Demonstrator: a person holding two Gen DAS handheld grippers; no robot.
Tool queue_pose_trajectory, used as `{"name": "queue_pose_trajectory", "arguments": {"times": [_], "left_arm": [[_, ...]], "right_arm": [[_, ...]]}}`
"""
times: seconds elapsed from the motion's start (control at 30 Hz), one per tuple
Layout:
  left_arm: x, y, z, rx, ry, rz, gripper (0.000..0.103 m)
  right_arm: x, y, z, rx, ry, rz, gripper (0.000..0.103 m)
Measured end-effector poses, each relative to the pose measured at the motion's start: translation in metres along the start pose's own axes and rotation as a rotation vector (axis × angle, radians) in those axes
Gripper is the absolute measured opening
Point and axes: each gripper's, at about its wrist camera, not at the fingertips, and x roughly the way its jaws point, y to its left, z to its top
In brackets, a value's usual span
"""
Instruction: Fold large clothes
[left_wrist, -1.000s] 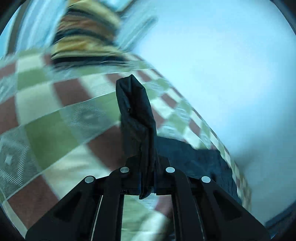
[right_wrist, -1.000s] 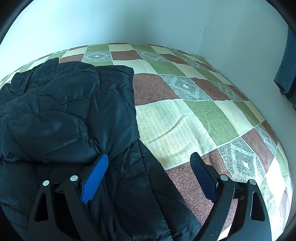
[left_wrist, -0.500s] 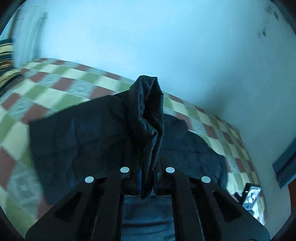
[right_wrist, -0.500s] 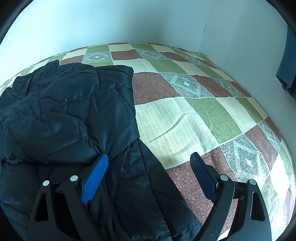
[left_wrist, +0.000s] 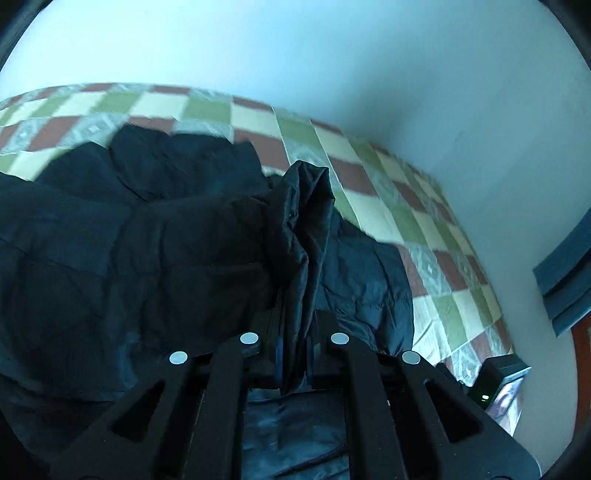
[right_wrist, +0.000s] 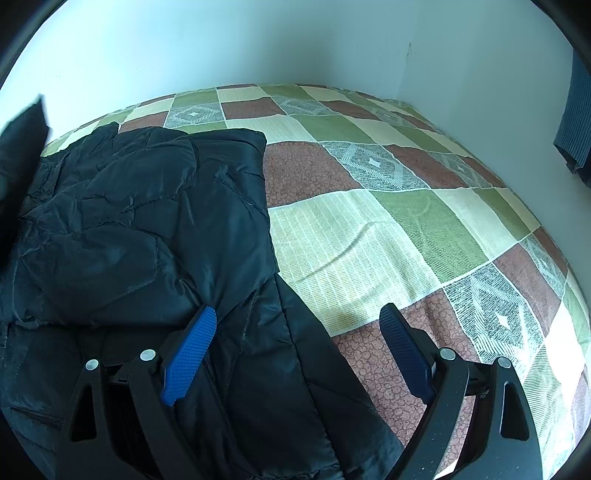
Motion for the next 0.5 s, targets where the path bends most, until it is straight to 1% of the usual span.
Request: {"name": "queue_pose_trajectory", "arguments": {"times": [0.13,0.2,0.23,0.3,0.37,0.4,0.47,0.5], "left_arm": [[0.032,-0.012,-0.014,0.017,0.082,-0.018,0.008],[0.037,-0.016,-0.017,0.023,0.106,-0.019,0.012],[0.037,-0.018,-0.018,0.03,0.109,-0.019,0.016],[0.024,-0.022,-0.018,0.054,0.093,-0.022,0.024],[0.003,-0.024,-0.018,0.09,0.059,-0.015,0.047],[-0.006,-0.023,-0.018,0.1,0.04,-0.01,0.05],[-0.033,-0.014,-0.019,0.124,-0.008,0.007,0.05],[-0.047,-0.004,-0.02,0.127,-0.03,0.03,0.05]], "right_arm": [[0.001,-0.001,0.0,0.004,0.003,0.006,0.089],[0.001,-0.001,0.0,0.005,0.004,0.009,0.089],[0.001,-0.001,0.0,0.006,0.005,0.01,0.089],[0.001,-0.002,0.0,0.008,0.006,0.013,0.089],[0.001,-0.003,0.0,0.01,0.008,0.016,0.089],[0.001,-0.004,0.0,0.012,0.009,0.019,0.089],[0.002,-0.005,0.001,0.016,0.011,0.025,0.089],[0.001,-0.006,0.002,0.018,0.013,0.028,0.089]]}}
